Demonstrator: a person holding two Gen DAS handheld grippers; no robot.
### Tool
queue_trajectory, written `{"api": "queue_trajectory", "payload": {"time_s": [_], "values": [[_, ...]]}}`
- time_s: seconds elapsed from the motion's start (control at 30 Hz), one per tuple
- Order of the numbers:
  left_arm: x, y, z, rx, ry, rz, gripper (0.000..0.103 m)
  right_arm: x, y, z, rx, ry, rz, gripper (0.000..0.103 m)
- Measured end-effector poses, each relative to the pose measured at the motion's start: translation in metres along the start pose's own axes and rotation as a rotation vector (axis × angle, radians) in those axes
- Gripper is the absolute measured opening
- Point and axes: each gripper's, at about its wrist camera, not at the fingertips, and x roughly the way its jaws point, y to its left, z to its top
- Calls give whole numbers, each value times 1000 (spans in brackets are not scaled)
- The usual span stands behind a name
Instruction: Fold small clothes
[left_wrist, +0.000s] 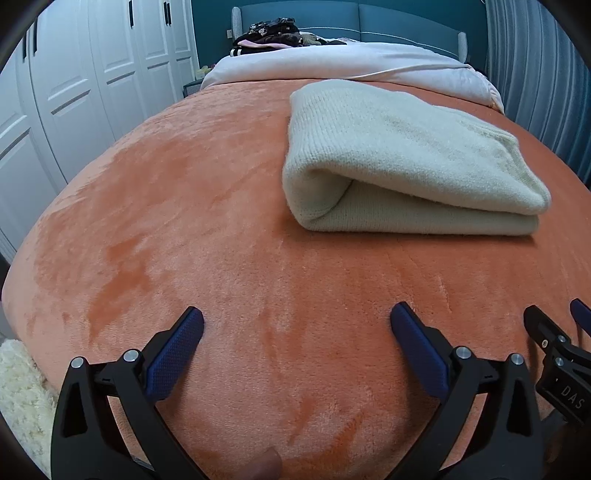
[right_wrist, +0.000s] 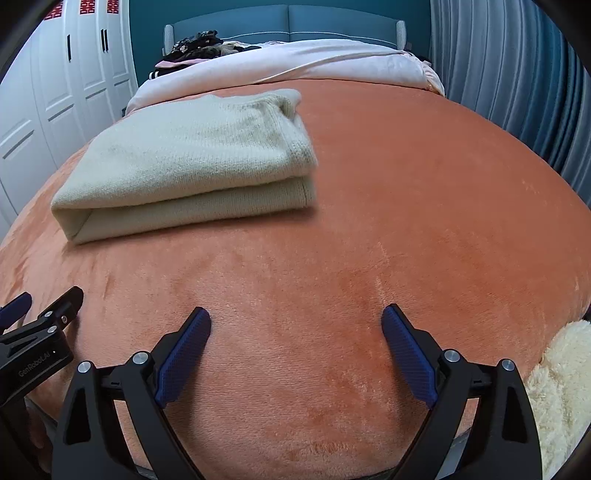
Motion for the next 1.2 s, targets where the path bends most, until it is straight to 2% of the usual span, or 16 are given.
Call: {"api": "queue_trajectory", "payload": {"time_s": [1.13, 1.17, 1.2], "values": [[1, 0, 0, -1, -3, 1, 98, -1, 5, -3, -7, -3, -10, 93], [1, 0, 0, -2, -3, 0, 98, -1, 5, -3, -7, -3, -11, 93], [1, 0, 0, -3, -3, 0, 98, 0, 5, -2, -6, 1, -12, 98]]}}
